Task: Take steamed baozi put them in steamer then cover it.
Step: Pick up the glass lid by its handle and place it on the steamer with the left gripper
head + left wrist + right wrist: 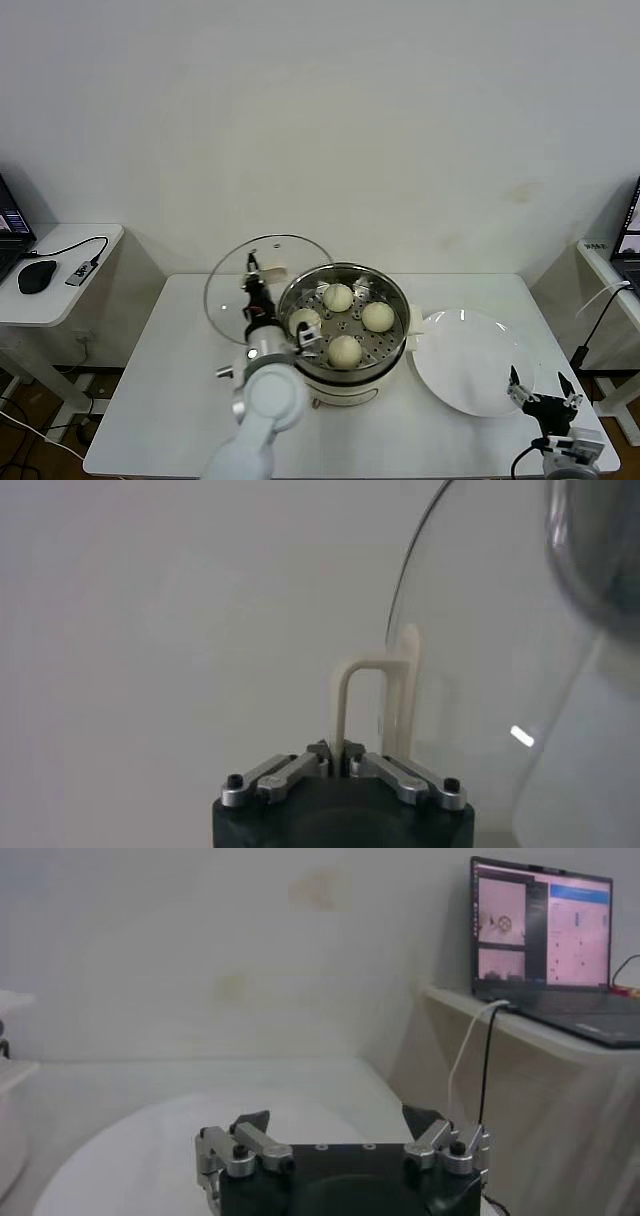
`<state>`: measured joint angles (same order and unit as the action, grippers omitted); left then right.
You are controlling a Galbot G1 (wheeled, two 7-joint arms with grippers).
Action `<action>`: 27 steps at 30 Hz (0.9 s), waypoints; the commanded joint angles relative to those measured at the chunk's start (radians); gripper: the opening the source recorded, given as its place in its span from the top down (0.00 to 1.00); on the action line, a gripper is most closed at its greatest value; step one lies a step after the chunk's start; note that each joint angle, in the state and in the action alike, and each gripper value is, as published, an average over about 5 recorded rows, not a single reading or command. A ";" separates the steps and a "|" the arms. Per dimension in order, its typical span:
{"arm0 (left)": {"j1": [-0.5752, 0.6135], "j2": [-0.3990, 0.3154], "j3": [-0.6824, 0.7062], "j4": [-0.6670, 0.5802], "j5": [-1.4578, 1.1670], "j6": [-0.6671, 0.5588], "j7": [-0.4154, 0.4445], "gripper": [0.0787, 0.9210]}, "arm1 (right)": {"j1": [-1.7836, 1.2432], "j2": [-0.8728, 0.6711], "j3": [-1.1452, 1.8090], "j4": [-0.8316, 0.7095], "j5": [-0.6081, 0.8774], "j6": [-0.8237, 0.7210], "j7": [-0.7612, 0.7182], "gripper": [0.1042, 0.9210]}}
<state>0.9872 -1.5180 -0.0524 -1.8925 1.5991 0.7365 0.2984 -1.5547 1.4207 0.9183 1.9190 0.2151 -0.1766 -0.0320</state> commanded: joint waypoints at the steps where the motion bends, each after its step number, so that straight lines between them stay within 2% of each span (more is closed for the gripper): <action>1: -0.054 -0.048 0.178 0.069 -0.002 0.043 -0.008 0.92 | 0.005 0.004 0.000 -0.011 -0.010 0.000 0.002 0.12; 14: -0.050 -0.082 0.211 0.097 -0.067 0.045 -0.004 0.92 | 0.010 0.006 -0.003 -0.013 -0.015 -0.002 0.002 0.12; 27: -0.054 -0.082 0.197 0.156 0.058 0.045 0.017 0.92 | 0.014 0.010 -0.006 -0.013 -0.021 -0.004 0.000 0.12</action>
<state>0.9322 -1.5930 0.1268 -1.7666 1.5852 0.7364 0.3010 -1.5421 1.4298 0.9133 1.9056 0.1955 -0.1803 -0.0314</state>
